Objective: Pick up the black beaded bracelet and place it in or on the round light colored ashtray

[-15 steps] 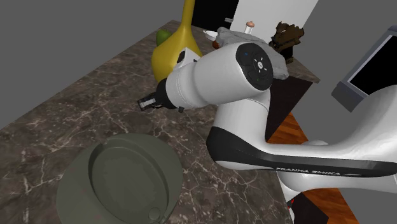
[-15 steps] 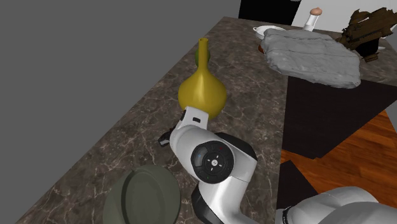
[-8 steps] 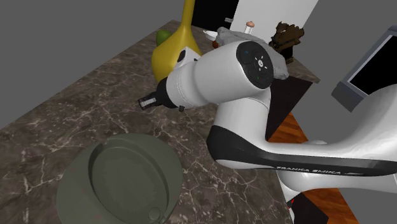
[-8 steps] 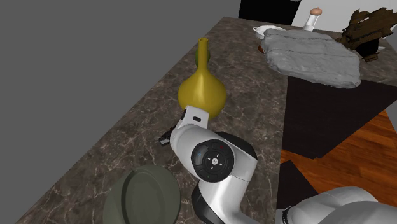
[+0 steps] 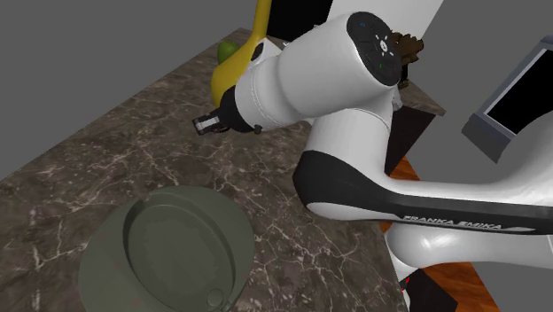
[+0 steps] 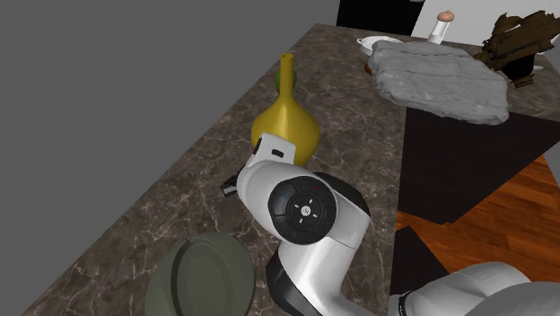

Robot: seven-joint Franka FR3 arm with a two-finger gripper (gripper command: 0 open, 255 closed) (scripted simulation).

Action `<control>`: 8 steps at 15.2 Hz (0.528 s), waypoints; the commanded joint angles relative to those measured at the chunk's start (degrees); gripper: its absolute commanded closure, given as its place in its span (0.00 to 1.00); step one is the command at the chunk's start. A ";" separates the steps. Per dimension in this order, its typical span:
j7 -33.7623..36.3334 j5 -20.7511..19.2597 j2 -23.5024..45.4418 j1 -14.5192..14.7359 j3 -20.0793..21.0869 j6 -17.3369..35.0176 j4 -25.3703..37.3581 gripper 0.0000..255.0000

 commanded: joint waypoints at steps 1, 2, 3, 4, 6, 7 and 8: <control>-0.71 0.10 -0.09 0.36 -0.87 -1.42 1.18 1.00; -1.01 0.13 -0.10 0.47 -1.22 -2.11 1.81 1.00; -1.31 0.16 -0.10 0.57 -1.56 -2.80 2.46 1.00; -1.60 0.18 -0.09 0.65 -1.89 -3.48 3.12 1.00; -2.17 0.21 -0.05 0.79 -2.51 -4.85 4.46 1.00; -2.44 0.22 -0.01 0.84 -2.80 -5.54 5.15 1.00; -2.71 0.23 0.03 0.88 -3.08 -6.22 5.85 1.00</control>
